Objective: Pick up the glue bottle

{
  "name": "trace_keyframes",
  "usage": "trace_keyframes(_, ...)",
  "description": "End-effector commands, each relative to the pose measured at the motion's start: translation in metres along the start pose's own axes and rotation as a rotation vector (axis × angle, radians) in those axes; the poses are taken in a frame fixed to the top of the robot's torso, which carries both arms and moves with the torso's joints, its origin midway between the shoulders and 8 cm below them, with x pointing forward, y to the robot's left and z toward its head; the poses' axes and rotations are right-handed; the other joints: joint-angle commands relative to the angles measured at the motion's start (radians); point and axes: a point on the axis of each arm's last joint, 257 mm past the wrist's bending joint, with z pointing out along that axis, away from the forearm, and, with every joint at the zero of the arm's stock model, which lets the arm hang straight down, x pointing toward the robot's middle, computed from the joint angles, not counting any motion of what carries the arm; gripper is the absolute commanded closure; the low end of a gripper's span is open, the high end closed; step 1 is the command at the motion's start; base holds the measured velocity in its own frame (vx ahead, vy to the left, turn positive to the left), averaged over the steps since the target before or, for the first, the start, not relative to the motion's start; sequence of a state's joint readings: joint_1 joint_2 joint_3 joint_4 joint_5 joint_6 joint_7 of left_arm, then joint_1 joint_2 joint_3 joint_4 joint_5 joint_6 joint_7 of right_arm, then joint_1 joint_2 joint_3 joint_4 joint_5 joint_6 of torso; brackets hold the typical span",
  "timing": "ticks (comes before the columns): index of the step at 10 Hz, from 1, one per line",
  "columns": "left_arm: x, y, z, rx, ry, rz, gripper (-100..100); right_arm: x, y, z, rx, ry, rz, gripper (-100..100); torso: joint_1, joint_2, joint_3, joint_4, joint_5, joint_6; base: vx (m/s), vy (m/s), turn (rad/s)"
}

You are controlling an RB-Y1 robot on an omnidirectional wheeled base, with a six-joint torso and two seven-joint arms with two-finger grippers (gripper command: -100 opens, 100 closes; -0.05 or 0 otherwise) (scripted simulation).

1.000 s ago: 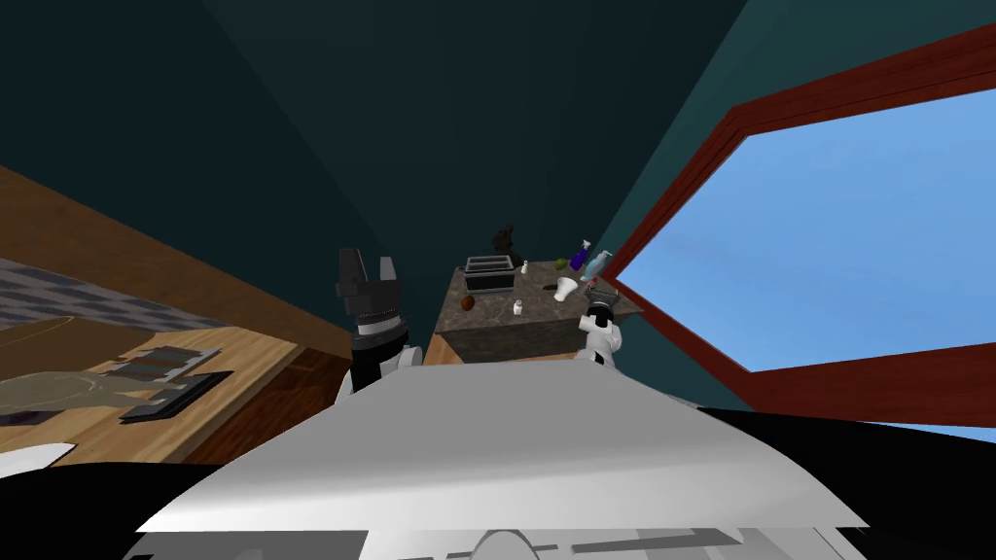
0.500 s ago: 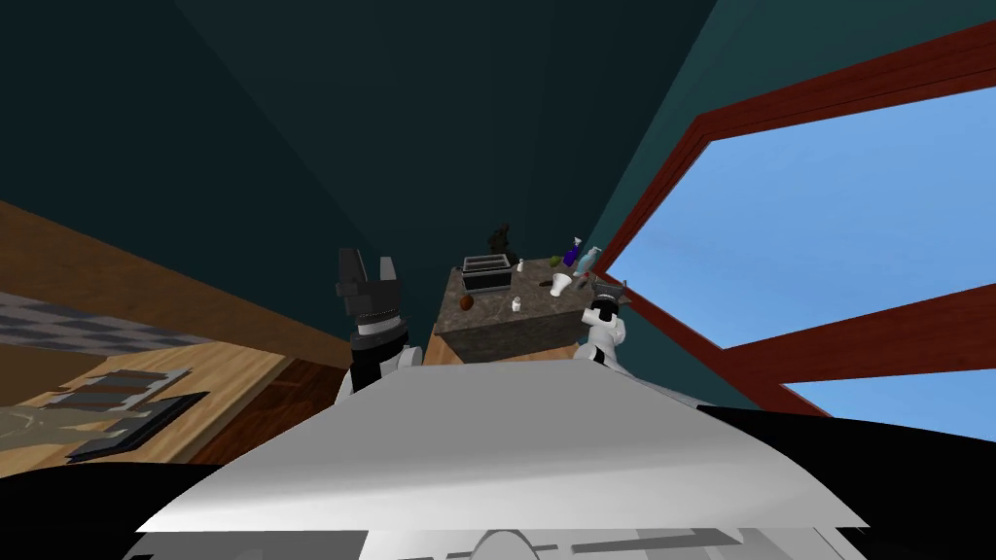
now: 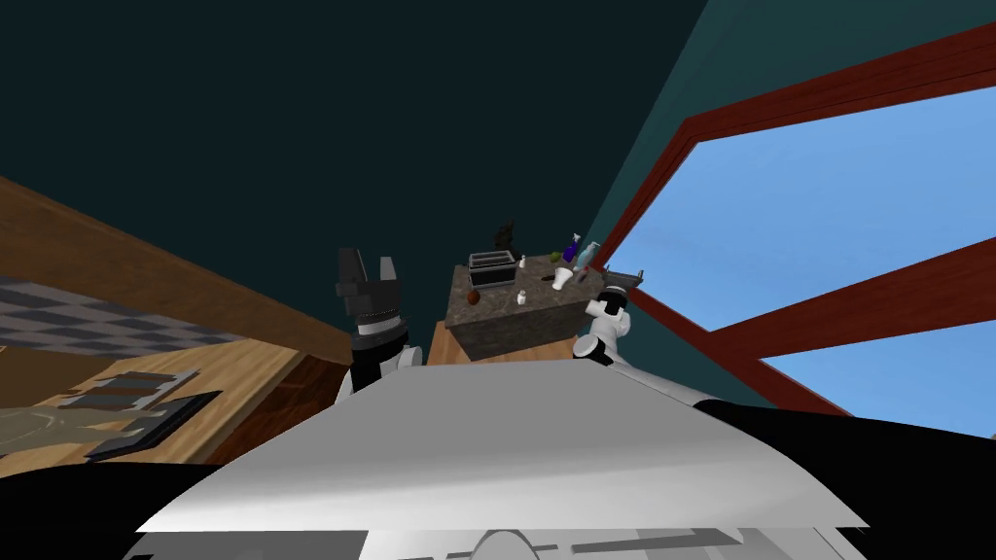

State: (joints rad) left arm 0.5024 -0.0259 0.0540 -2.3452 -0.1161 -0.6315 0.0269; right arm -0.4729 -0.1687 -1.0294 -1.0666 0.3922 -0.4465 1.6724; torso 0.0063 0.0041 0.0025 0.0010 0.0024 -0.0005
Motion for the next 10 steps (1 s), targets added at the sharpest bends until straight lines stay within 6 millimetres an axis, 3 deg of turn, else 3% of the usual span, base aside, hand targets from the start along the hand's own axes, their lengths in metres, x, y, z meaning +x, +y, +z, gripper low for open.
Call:
trace_keyframes(1,0.0,0.0,0.0,0.0,0.0,0.0,0,-0.008,-0.014,0.005,0.04,-0.018,0.001,-100,0.0,0.0,0.0,0.0,0.0,0.0,-0.061,0.06,0.073)
trace_keyframes(5,0.0,0.0,0.0,0.0,0.0,0.0,0,-0.008,-0.051,0.01,0.146,-0.016,0.011,-100,-0.007,-0.003,-0.002,-0.001,-0.002,0.0,-0.047,0.005,0.152)
trace_keyframes(9,0.0,0.0,0.0,0.0,0.0,0.0,0,0.013,-0.084,0.002,0.249,0.034,0.025,-100,-0.01,-0.003,-0.002,-0.001,-0.002,0.0,-0.042,-0.05,0.274)
trace_keyframes(10,0.0,0.0,0.0,0.0,0.0,0.0,0,0.016,-0.088,0.0,0.258,0.039,0.026,-100,-0.012,-0.004,-0.002,-0.001,-0.003,0.001,-0.021,-0.047,-0.058)
